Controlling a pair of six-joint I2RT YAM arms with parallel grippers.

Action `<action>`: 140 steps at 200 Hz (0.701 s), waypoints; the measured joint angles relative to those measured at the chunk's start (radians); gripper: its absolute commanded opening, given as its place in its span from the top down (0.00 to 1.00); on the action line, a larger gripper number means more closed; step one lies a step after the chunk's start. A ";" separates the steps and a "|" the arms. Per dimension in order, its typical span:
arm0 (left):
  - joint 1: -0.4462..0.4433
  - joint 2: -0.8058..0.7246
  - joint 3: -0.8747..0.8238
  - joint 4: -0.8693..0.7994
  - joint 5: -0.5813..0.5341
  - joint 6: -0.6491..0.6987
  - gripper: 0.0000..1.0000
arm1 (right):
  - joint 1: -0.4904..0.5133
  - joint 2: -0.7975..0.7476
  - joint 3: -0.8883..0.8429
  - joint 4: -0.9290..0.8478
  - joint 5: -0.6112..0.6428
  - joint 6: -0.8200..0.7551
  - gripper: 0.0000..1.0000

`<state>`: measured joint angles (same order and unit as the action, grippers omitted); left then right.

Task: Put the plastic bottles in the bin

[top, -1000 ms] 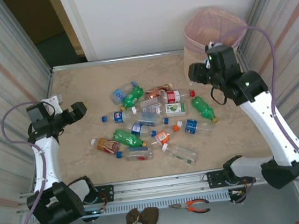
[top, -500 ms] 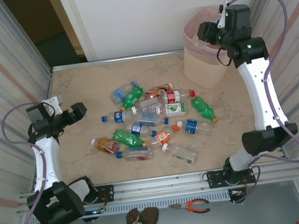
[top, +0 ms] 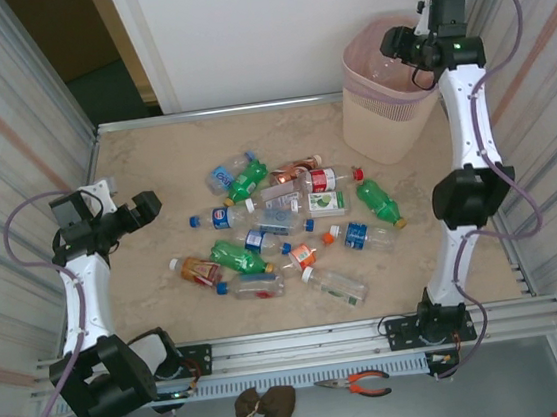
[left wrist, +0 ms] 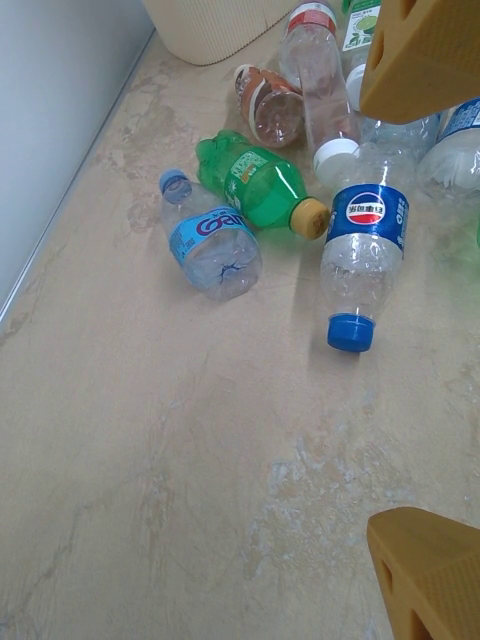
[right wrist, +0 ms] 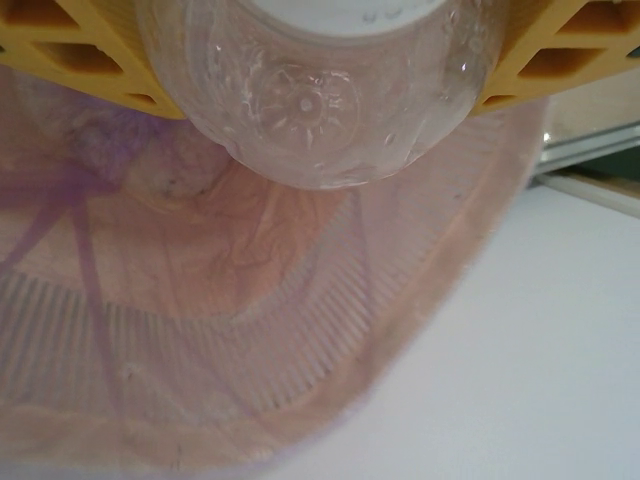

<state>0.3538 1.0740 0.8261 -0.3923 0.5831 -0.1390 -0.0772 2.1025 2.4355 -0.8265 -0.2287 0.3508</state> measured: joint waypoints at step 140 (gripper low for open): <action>0.001 0.015 0.000 0.000 -0.005 0.001 0.01 | -0.010 0.333 0.155 -0.129 -0.225 -0.023 0.32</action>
<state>0.3546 1.0893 0.8261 -0.3927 0.5785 -0.1383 -0.0872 2.4355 2.5904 -0.9554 -0.4534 0.3275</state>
